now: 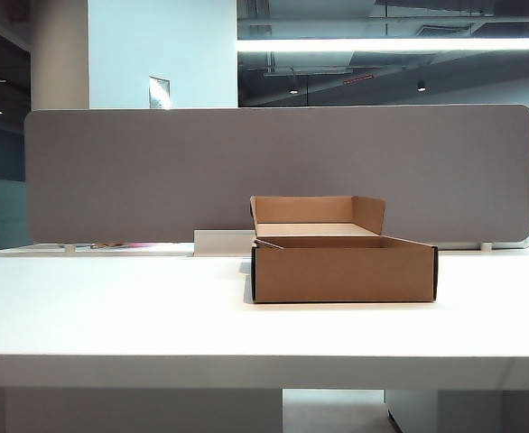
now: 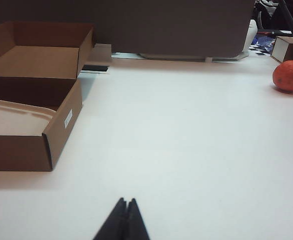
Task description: Pick up the lid and place it into the paper box.
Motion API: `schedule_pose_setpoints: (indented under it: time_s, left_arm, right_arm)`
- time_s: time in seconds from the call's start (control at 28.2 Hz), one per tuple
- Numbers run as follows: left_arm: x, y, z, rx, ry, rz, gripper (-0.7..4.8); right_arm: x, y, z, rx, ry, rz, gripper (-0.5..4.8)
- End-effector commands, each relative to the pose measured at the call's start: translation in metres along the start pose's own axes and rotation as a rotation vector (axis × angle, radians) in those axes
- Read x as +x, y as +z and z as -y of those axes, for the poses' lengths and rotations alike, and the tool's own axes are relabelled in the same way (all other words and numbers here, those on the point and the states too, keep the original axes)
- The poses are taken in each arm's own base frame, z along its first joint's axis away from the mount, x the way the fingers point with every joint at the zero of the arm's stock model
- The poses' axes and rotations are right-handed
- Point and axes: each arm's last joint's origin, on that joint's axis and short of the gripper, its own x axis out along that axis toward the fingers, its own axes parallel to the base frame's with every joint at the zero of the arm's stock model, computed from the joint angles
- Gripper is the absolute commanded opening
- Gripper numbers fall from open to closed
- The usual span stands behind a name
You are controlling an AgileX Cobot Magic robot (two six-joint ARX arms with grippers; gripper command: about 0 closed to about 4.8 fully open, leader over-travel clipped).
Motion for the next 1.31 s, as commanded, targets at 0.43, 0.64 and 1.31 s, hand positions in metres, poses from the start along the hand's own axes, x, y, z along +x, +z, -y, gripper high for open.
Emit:
schedule_pose_setpoints:
  time_s: [0.43,0.64,1.31]
  left_arm:
    - [-0.01,-0.017,-0.004,-0.078,0.009,0.022,-0.03]
    - [0.0,-0.039,-0.006,-0.142,0.049,0.004,-0.03]
    - [0.023,-0.098,-0.015,-0.082,0.114,-0.024,-0.04]
  right_arm:
    - [0.0,0.0,0.0,-0.003,-0.005,0.01,-0.01]
    - [0.0,0.0,0.0,-0.003,-0.005,0.01,-0.01]
    - [0.0,0.0,0.0,-0.003,-0.005,0.01,-0.01]
